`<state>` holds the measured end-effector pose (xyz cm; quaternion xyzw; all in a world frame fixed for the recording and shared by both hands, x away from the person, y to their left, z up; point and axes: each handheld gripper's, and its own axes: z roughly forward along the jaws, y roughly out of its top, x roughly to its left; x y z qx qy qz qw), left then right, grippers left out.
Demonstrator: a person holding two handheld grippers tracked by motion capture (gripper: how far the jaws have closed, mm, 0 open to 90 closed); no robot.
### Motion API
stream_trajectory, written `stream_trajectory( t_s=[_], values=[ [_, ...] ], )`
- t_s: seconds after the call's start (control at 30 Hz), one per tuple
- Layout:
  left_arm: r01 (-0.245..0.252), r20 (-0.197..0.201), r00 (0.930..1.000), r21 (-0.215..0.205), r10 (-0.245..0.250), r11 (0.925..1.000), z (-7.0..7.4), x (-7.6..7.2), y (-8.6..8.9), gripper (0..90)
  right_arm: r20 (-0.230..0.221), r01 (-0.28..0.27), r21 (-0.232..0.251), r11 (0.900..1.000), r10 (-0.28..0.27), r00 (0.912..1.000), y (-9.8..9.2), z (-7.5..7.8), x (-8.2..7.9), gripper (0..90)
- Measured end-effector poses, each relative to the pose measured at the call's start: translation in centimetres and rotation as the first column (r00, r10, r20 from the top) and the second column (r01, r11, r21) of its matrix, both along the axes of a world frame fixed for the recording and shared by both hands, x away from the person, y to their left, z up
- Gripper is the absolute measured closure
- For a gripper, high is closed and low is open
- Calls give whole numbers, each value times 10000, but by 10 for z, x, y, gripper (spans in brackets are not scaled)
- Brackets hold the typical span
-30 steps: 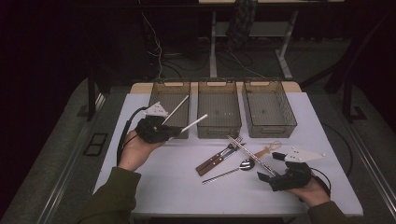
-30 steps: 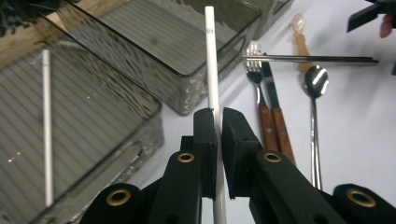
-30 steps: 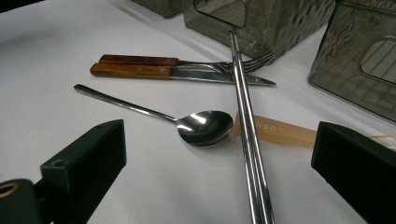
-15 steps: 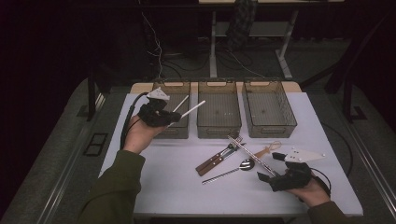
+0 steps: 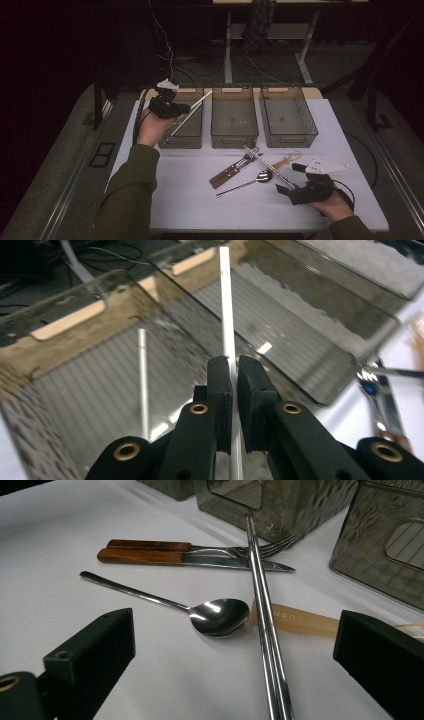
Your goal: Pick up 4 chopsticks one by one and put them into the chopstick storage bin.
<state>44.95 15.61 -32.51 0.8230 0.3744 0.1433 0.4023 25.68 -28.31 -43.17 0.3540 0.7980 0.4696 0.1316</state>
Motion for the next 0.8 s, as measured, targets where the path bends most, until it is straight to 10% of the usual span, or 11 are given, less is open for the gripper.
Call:
stream_trajectory(
  t_s=[0.8],
  values=[
    [-1708, -504, 9842, -150, 1699, 9852, -45, 57, 5, 840, 101, -59, 112, 9999, 58, 9999, -2, 2, -2, 27]
  ],
)
